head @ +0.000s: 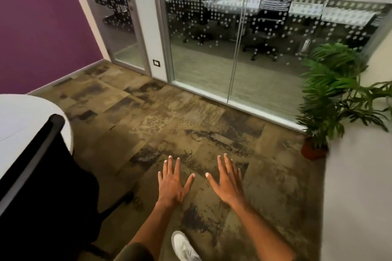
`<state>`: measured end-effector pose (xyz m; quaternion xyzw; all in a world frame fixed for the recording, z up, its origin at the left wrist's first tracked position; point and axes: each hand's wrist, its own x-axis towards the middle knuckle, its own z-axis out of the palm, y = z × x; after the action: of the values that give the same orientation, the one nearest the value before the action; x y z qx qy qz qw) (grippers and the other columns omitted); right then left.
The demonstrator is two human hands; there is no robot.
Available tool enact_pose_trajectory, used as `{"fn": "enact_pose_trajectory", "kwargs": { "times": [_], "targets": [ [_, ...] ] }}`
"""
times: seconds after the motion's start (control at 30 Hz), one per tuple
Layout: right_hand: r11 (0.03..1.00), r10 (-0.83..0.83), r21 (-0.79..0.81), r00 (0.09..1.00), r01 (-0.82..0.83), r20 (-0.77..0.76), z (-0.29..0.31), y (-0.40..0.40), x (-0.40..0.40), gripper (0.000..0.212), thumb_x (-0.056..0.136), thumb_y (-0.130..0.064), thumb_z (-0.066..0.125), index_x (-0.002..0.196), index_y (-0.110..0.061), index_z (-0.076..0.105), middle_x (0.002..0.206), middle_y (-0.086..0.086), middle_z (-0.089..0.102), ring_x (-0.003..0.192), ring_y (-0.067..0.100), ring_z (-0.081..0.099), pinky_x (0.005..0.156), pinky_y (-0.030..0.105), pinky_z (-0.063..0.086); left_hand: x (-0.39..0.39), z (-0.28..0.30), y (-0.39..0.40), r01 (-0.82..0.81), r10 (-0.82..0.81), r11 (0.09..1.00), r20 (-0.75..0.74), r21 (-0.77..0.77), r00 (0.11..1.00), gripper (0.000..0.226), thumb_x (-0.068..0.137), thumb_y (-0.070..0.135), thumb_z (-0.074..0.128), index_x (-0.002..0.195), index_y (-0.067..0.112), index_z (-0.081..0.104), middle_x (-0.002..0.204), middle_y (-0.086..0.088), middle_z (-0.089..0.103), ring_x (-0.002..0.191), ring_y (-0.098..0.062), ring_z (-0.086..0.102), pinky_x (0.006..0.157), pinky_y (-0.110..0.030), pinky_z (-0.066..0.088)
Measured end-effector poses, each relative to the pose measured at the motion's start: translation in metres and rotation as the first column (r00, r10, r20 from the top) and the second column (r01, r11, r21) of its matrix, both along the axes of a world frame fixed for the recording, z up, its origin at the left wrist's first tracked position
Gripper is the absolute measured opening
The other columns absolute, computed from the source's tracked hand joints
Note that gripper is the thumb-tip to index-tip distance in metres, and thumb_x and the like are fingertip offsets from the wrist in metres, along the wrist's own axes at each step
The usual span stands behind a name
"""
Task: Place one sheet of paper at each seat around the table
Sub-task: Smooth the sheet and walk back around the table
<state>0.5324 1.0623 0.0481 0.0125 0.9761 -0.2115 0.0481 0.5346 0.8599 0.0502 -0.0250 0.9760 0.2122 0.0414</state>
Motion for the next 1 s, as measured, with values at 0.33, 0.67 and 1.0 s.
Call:
{"fn": "enact_pose_trajectory", "kwargs": {
  "times": [0.33, 0.67, 1.0],
  "targets": [
    [0.993, 0.012, 0.114, 1.0, -0.014, 0.016, 0.016, -0.032, -0.227, 0.087, 0.086, -0.078, 0.022, 0.156, -0.031, 0.0, 0.166, -0.001, -0.009, 0.153, 0.024, 0.001, 0.122, 0.052, 0.007, -0.229, 0.015, -0.053, 0.022, -0.022, 1.0, 0.001, -0.011, 1.0, 0.091, 0.084, 0.079, 0.016, 0.155, 0.024, -0.001, 0.164, -0.006, -0.013, 0.151, -0.025, -0.012, 0.12, -0.052, 0.002],
    [0.97, 0.214, 0.118, 0.977, -0.213, 0.001, 0.015, -0.132, -0.445, 0.086, 0.088, -0.074, 0.028, 0.156, -0.03, 0.0, 0.166, 0.001, -0.007, 0.153, 0.026, 0.0, 0.121, 0.054, 0.008, -0.388, 0.008, -0.162, -0.131, 0.131, 0.987, -0.009, -0.089, 0.991, 0.089, 0.085, 0.076, 0.019, 0.156, 0.025, 0.002, 0.164, -0.006, -0.009, 0.152, -0.026, -0.009, 0.122, -0.052, 0.008],
    [0.892, 0.447, 0.071, 0.894, -0.446, -0.002, 0.009, -0.248, -0.704, 0.089, 0.085, -0.077, 0.027, 0.156, -0.029, 0.004, 0.166, 0.002, -0.003, 0.152, 0.028, 0.006, 0.12, 0.055, 0.012, -0.589, 0.026, -0.264, -0.359, 0.36, 0.92, -0.026, -0.159, 0.933, 0.09, 0.083, 0.079, 0.014, 0.155, 0.026, -0.001, 0.165, -0.006, -0.007, 0.152, -0.026, -0.009, 0.121, -0.052, 0.007]
  ]
}}
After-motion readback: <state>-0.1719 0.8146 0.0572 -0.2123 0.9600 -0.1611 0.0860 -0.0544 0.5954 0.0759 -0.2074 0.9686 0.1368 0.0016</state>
